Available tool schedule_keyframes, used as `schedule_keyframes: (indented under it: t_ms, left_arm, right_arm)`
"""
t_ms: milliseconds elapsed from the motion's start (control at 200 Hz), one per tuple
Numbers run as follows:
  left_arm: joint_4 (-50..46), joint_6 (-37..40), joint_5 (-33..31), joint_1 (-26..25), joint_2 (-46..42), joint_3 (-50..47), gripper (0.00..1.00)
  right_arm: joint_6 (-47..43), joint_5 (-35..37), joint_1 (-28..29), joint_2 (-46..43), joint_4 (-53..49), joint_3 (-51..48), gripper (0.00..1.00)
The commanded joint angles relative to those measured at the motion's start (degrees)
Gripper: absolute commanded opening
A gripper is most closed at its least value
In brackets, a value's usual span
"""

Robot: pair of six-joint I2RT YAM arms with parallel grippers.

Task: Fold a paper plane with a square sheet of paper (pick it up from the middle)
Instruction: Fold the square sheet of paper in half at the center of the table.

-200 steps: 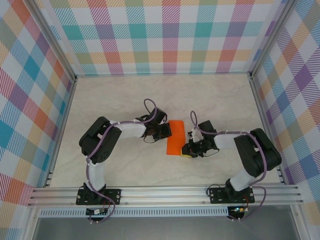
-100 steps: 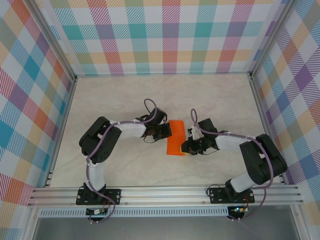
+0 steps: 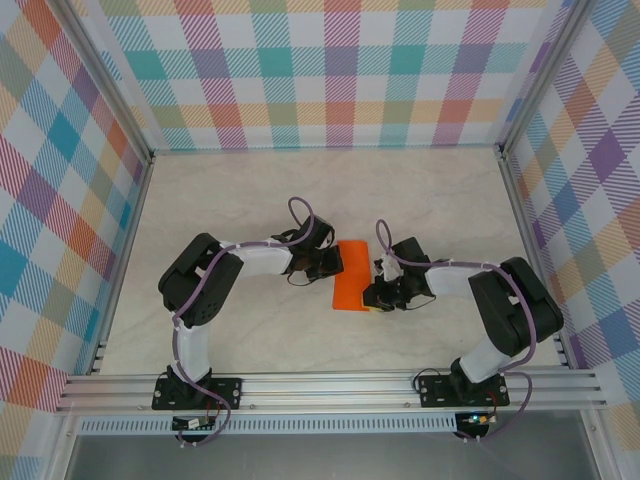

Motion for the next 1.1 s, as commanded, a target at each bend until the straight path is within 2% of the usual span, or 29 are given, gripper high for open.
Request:
schedule_keyframes:
  t_ms: [0,255,395,470,560,665,865,955,1095]
  left_arm:
    - [-5.9,1.3,-1.6,-0.9,3.2,-1.0,0.0]
    - [-6.2,1.4,-1.7,-0.9,3.3,-0.8,0.0]
    - [-6.1,1.4,-1.4,-0.9,3.8,-0.6,0.0]
    - [-6.2,1.4,-1.3,-0.9,3.9,-0.5,0.0]
    - [-6.2,1.4,-1.5,-0.9,3.4,-0.6,0.0]
    - [-6.4,1.5,-1.6,-0.9,3.1,-0.8,0.0]
    - [-6.5,1.7,-1.7,-0.9,3.1,-0.8,0.0]
    - [-6.5,1.7,-1.8,-0.9,3.2,-0.8,0.0]
    - [-6.4,1.6,-1.9,-0.9,3.2,-1.1,0.0]
  right_arm:
    - [-1.4,4.3,0.6,-1.8,-3.5,1.2,0.11]
    - [-4.0,6.4,0.5,-5.5,-3.5,7.1,0.08]
    - [-6.5,8.4,0.5,-4.6,1.0,7.5,0.1]
    - [-9.3,9.0,0.4,-2.6,-3.5,10.8,0.08]
    - [-8.5,6.5,-1.2,-0.5,-5.2,12.6,0.08]
    - [-6.4,-0.2,-3.8,0.7,0.1,11.0,0.09]
    - [-7.3,-4.6,-4.4,4.4,0.8,12.2,0.08]
    - [-7.8,-4.3,-4.5,6.0,1.0,12.2,0.08]
    - [-9.0,0.7,-4.8,8.8,-0.1,12.2,0.07]
